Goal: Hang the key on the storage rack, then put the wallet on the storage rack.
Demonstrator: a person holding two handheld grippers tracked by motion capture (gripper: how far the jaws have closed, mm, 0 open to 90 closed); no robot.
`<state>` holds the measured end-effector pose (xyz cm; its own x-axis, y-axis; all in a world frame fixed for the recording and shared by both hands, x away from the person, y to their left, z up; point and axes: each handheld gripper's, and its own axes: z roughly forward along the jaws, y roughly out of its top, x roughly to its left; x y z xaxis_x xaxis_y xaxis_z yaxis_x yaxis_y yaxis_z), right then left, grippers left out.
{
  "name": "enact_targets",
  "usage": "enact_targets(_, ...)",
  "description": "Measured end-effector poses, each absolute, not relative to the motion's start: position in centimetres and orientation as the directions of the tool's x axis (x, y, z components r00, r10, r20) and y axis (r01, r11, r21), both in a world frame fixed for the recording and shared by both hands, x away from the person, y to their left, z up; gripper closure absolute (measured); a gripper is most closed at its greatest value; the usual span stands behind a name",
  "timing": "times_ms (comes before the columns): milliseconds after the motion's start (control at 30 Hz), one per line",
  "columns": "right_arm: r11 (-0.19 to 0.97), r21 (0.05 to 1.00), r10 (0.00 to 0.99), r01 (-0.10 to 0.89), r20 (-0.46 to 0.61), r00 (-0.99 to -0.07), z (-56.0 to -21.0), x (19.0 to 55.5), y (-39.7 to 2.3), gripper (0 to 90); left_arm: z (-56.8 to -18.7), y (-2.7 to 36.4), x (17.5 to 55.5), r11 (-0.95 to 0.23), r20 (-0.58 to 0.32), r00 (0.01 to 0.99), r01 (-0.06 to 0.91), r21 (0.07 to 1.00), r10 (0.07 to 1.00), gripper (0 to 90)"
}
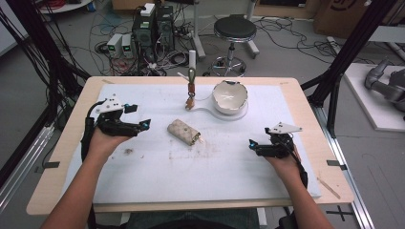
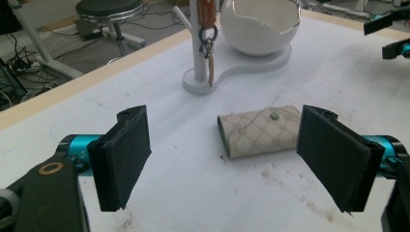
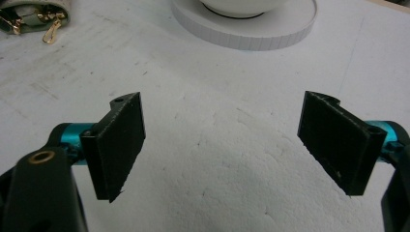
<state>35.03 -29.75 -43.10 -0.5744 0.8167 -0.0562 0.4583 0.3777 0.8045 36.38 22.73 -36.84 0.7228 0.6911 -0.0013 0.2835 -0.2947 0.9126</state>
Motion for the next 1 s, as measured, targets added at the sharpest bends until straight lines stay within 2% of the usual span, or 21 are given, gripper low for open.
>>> enact_targets(233, 0.381, 0.803, 0.818, 0.458, -0.062, -0.572, -43.1, 35.0, -29.8, 17.3, -38.5, 23.1, 35.0, -0.293, -0.023, 0.732, 0.301, 0.908, 0.681, 19.0)
enact_targets(500, 0.376, 0.813, 0.816, 0.445, -0.063, -0.575, -42.9, 34.9, -29.7, 17.3, -38.6, 24.7, 33.5, -0.272, -0.035, 0.726, 0.303, 0.913, 0.687, 19.0)
enact_targets(1000, 0.391, 0.819, 0.797, 0.421, -0.072, -0.6, -42.7, 34.9, -28.6, 17.4, -40.7, 26.7, 33.5, -0.232, -0.074, 0.692, 0.338, 0.912, 0.718, 19.0)
